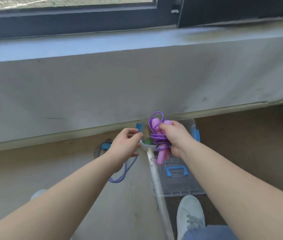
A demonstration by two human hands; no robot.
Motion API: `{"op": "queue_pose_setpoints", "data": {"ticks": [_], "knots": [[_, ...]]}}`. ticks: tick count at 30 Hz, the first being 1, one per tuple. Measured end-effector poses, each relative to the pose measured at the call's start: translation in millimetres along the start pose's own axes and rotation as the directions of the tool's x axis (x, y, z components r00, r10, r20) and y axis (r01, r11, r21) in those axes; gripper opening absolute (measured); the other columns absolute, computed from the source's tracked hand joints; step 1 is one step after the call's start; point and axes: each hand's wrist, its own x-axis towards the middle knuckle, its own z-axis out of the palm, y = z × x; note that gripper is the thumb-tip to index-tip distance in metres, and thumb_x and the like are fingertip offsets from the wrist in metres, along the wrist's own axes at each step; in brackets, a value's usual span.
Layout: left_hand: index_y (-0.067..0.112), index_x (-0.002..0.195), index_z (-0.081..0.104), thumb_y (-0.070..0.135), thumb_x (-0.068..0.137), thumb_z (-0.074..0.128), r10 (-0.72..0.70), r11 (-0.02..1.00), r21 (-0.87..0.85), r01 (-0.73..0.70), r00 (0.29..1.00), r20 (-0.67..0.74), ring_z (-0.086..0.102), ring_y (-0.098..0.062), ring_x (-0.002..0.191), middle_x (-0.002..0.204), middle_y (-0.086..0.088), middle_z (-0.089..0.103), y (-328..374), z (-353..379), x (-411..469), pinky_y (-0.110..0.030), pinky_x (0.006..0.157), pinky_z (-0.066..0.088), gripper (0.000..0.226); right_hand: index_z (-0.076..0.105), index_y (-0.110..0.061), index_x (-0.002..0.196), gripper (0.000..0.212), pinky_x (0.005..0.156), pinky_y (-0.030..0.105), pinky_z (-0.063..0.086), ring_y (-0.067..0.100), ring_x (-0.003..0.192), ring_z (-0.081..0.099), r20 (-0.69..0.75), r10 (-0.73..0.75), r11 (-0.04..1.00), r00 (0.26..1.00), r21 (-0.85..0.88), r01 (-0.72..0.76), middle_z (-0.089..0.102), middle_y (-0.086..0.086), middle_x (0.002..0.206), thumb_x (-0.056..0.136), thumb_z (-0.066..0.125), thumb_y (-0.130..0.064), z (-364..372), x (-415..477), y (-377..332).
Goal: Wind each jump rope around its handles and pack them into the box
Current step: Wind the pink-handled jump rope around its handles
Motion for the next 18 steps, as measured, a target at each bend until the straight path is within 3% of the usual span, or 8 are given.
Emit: {"op": "queue_pose_setpoints", "data": {"ticks": [4, 7, 10, 13, 15, 18], "knots": [[0.025, 0.117, 0.058, 0.030, 0.091, 0.062, -0.060, 0.997, 0.057, 0.055, 0.995, 0.076, 0.064, -0.017, 0.097, 0.113, -0.002, 0.063, -24.3, 22.8, 25.7, -0.036, 0.075, 0.061, 0.027, 0.057, -0.009, 0.098, 0.005, 0.064, 0.046, 0.052, 0.028, 0.037, 0.062, -0.084, 0.079, 0.967, 0.993, 0.247, -0.056, 0.060, 0.013, 0.073, 0.097, 0.057, -0.014, -4.7, 36.8, 12.1], [0.025, 0.117, 0.058, 0.030, 0.090, 0.061, -0.127, 0.991, 0.054, 0.123, 0.989, 0.080, 0.066, -0.019, 0.098, 0.111, -0.004, 0.064, -38.3, 35.8, 48.0, -0.039, 0.078, 0.061, 0.027, 0.062, -0.003, 0.114, 0.023, 0.068, 0.061, 0.060, 0.027, 0.056, 0.068, -0.163, 0.120, 0.926, 0.979, 0.373, -0.052, 0.070, 0.015, 0.084, 0.093, 0.063, -0.011, -8.6, 72.1, 19.9], [0.020, 0.119, 0.057, 0.024, 0.094, 0.059, -0.174, 0.985, 0.026, 0.172, 0.982, 0.079, 0.066, -0.018, 0.092, 0.109, -0.006, 0.064, -48.9, 46.4, 69.1, -0.043, 0.082, 0.061, 0.025, 0.061, -0.002, 0.106, 0.018, 0.071, 0.062, 0.060, 0.031, 0.072, 0.071, -0.220, 0.116, 0.945, 0.968, 0.325, -0.040, 0.070, 0.014, 0.088, 0.097, 0.062, -0.017, -7.6, 98.3, 29.1], [0.016, 0.125, 0.056, 0.021, 0.093, 0.059, -0.167, 0.986, 0.008, 0.167, 0.982, 0.084, 0.069, -0.020, 0.099, 0.109, -0.005, 0.065, -56.8, 54.2, 88.1, -0.043, 0.085, 0.061, 0.033, 0.061, -0.002, 0.112, 0.024, 0.072, 0.060, 0.061, 0.035, 0.079, 0.075, -0.233, 0.121, 0.948, 0.965, 0.316, -0.042, 0.073, 0.016, 0.097, 0.098, 0.063, -0.022, -1.0, 117.7, 36.4], [0.014, 0.134, 0.053, 0.022, 0.086, 0.061, -0.144, 0.989, -0.014, 0.146, 0.985, 0.097, 0.069, -0.018, 0.102, 0.117, -0.004, 0.065, -60.6, 55.7, 97.2, -0.040, 0.089, 0.059, 0.049, 0.060, -0.002, 0.119, 0.026, 0.077, 0.056, 0.062, 0.034, 0.079, 0.075, -0.215, 0.092, 0.947, 0.972, 0.322, -0.018, 0.072, 0.016, 0.102, 0.098, 0.061, -0.018, 5.3, 128.6, 39.5], [0.026, 0.140, 0.050, 0.028, 0.078, 0.063, -0.027, 0.997, 0.079, 0.027, 1.000, 0.003, 0.066, -0.014, 0.109, 0.132, 0.006, 0.060, -64.9, 48.9, 107.6, -0.039, 0.100, 0.052, 0.063, 0.054, -0.016, 0.132, 0.033, 0.082, 0.044, 0.061, 0.027, 0.100, 0.070, -0.204, 0.058, 0.950, 0.977, 0.311, 0.009, 0.067, 0.011, 0.117, 0.099, 0.057, -0.017, 13.3, 138.8, 44.2]]}}
